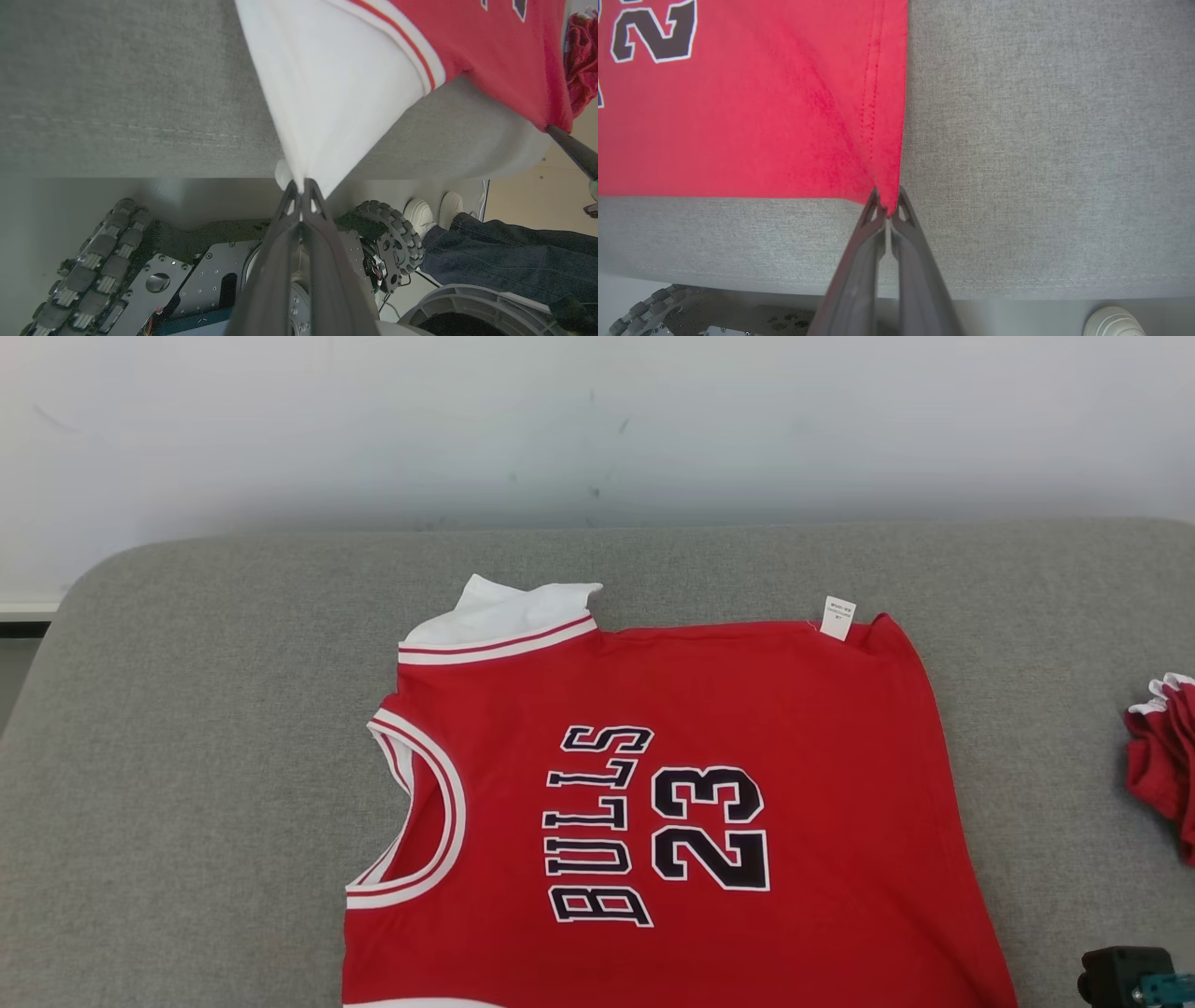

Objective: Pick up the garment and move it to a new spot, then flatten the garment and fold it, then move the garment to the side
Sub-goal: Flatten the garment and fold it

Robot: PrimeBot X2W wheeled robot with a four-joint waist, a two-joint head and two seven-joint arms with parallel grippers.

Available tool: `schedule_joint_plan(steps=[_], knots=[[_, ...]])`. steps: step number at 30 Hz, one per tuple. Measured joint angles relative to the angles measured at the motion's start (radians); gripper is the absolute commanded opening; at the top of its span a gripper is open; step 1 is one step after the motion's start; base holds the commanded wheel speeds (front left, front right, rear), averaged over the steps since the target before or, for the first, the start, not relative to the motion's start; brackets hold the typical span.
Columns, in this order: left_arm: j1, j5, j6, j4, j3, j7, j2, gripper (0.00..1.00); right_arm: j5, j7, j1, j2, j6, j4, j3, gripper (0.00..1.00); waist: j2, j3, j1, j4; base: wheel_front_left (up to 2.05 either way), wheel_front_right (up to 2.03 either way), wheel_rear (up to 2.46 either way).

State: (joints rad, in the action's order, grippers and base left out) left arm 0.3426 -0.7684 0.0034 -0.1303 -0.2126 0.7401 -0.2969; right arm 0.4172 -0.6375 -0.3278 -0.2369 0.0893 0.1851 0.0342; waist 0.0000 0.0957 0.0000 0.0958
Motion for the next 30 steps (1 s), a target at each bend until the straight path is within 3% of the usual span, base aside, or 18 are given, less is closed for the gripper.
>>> schedule_joint_plan(steps=[6, 16, 30], knots=[[0.002, -0.098, -0.049, -0.107, 0.042, -0.012, 0.017, 0.0, 0.059, 0.013, -0.002, 0.003, -0.006, 0.053, 0.022, 0.0, 0.0, -0.006, 0.0, -0.002, 0.0, 0.0, 0.0], [-0.146, -0.13, -0.056, -0.176, 0.103, -0.069, 0.053, 0.0, 0.125, 0.03, 0.032, 0.02, -0.029, 0.115, 0.034, 0.0, 0.0, -0.004, 0.0, -0.008, 0.0, 0.0, 0.0], [-0.398, -0.042, 0.022, -0.03, 0.097, -0.125, 0.112, 0.0, 0.171, 0.026, 0.219, 0.005, -0.045, 0.089, 0.052, 0.0, 0.0001, 0.07, 0.0001, -0.013, 0.0, 0.0, 0.0]])
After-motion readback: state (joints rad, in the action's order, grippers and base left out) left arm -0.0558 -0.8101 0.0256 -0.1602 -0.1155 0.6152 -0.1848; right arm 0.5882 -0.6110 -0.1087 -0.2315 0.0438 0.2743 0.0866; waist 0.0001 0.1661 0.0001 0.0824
